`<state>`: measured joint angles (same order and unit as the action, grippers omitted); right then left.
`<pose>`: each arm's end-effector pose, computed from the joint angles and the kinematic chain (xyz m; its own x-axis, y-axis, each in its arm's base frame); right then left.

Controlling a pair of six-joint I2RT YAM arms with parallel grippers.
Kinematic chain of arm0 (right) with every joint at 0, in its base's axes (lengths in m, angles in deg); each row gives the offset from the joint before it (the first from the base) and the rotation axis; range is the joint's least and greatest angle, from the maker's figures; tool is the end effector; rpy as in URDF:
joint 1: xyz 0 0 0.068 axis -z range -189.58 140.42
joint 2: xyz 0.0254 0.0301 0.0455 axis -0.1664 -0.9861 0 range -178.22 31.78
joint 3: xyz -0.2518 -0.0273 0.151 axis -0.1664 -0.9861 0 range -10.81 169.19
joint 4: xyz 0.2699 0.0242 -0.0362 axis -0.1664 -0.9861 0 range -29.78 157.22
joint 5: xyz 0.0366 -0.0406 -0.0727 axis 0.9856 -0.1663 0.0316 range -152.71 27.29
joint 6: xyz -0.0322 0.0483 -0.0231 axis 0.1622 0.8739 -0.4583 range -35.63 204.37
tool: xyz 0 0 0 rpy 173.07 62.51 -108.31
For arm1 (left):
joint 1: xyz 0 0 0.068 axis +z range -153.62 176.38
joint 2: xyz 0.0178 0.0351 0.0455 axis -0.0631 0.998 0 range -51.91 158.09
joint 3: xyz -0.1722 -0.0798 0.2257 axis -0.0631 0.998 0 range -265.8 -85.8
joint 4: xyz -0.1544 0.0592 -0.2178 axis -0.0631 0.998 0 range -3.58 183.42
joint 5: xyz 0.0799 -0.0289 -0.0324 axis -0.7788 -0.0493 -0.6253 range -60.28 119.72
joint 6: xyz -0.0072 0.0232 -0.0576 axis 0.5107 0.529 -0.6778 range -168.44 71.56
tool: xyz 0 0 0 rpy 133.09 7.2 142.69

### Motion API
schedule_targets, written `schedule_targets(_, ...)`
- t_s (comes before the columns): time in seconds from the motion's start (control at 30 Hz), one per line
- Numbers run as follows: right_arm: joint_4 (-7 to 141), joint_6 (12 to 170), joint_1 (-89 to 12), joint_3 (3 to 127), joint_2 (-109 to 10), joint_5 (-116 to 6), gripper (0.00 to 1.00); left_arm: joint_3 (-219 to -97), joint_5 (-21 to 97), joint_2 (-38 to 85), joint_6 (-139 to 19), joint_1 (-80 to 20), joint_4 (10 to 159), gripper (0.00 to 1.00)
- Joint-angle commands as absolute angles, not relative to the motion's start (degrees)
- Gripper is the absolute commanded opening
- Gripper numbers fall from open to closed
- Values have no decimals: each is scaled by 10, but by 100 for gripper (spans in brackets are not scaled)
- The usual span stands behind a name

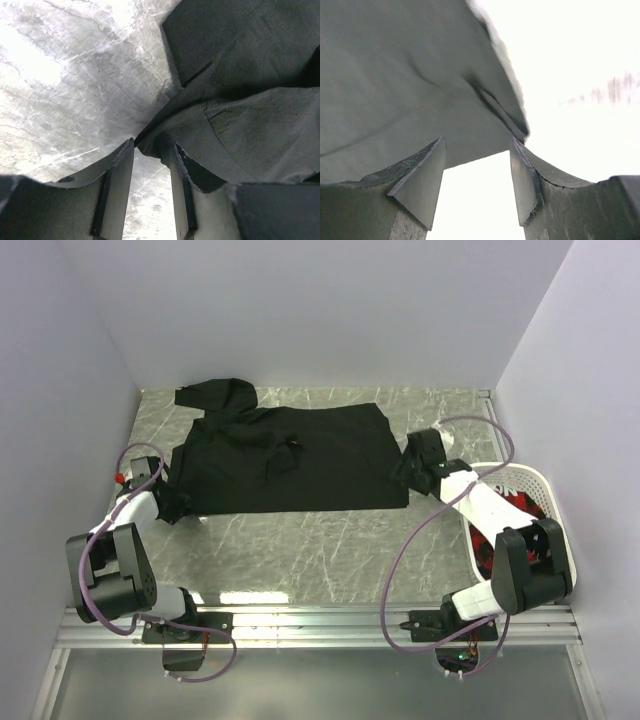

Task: Fold and stack the long sleeve shirts
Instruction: Fold the shirt

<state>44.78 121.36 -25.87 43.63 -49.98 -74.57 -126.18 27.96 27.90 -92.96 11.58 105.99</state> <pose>0.3035 0.0784 0.2403 -0.6737 0.4165 -0.6105 0.3232 0.9089 0.2634 0.2593 0.0720 0.1741 -0.3955 -0.8336 -0.3857 -0.7777 0.5273 -0.3423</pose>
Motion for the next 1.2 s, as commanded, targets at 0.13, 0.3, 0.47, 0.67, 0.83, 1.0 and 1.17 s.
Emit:
schedule_targets(0.13,496,1272,-216,356,-504,-692,60,-1264,273,272,-919,118,1056,41)
schedule_targets(0.3,531,1279,-210,345,-533,-681,59,-1267,264,272,-917,118,1060,41)
schedule_targets(0.47,546,1285,-208,347,-567,-677,59,-1265,262,267,-916,118,1059,41)
schedule_targets(0.67,552,1288,-209,345,-584,-682,57,-1267,264,271,-916,118,1060,41)
schedule_targets(0.83,539,1283,-209,352,-588,-682,51,-1268,265,272,-916,118,1059,41)
schedule_targets(1.0,532,1280,-209,355,-588,-682,36,-1267,267,268,-914,118,1057,41)
schedule_targets(1.17,524,1269,-209,365,-587,-679,18,-1263,272,260,-910,118,1053,40)
